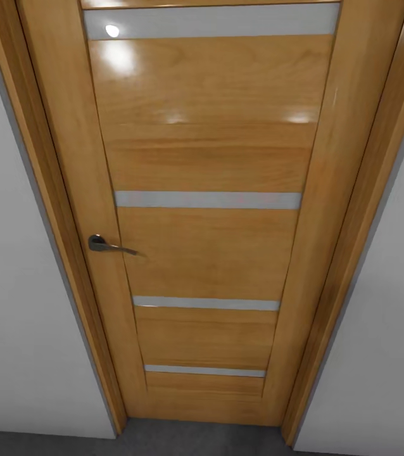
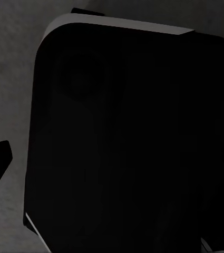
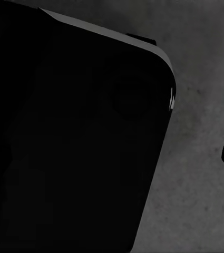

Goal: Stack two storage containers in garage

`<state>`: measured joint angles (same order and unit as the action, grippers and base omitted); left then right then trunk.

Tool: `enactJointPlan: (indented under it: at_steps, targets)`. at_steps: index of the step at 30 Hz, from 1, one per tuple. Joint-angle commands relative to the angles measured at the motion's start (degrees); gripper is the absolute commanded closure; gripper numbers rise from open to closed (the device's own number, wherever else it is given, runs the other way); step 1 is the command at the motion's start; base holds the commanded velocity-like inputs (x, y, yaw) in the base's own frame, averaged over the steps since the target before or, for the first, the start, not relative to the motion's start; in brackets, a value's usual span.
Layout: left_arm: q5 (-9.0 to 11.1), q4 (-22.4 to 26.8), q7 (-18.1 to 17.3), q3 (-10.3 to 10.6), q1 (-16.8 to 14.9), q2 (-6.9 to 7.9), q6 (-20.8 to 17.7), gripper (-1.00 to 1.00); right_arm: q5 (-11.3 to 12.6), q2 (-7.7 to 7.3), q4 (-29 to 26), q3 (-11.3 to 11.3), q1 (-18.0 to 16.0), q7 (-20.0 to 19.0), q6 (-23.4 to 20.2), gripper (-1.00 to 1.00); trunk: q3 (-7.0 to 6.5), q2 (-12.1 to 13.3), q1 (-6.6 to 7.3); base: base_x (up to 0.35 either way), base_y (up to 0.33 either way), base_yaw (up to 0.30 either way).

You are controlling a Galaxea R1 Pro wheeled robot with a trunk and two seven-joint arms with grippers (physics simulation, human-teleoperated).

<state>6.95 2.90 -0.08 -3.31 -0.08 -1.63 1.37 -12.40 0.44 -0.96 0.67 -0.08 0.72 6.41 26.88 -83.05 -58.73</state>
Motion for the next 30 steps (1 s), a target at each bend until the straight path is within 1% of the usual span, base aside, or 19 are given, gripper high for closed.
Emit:
enactJointPlan:
  at_steps: [1, 12, 22, 30]
  targets:
    - [0.35, 0.01, -0.01, -0.29, -0.01, -0.03, 0.12, -1.0, -0.25, 0.0, -0.01, 0.03, -0.01, 0.07, 0.04, -1.0, 0.05, -0.03, 0.0, 0.0, 0.0, 0.0]
    - [0.37, 0.01, -0.01, -0.36, -0.01, -0.01, 0.12, -1.0, -0.16, 0.0, 0.0, -0.14, -0.01, 0.07, 0.12, -1.0, 0.05, -0.03, 0.0, 0.001, 0.006, 0.0]
    - [0.39, 0.01, -0.01, -0.34, -0.01, 0.04, 0.12, -1.0, -0.16, 0.0, 0.0, -0.15, -0.01, 0.07, 0.18, -1.0, 0.05, -0.03, 0.0, 0.079, 0.151, 0.0]
    - [0.39, 0.01, -0.01, -0.35, -0.01, 0.05, 0.12, -1.0, -0.15, 0.0, 0.0, -0.21, -0.01, 0.07, 0.14, -1.0, 0.05, -0.03, 0.0, 0.026, 0.03, 0.0]
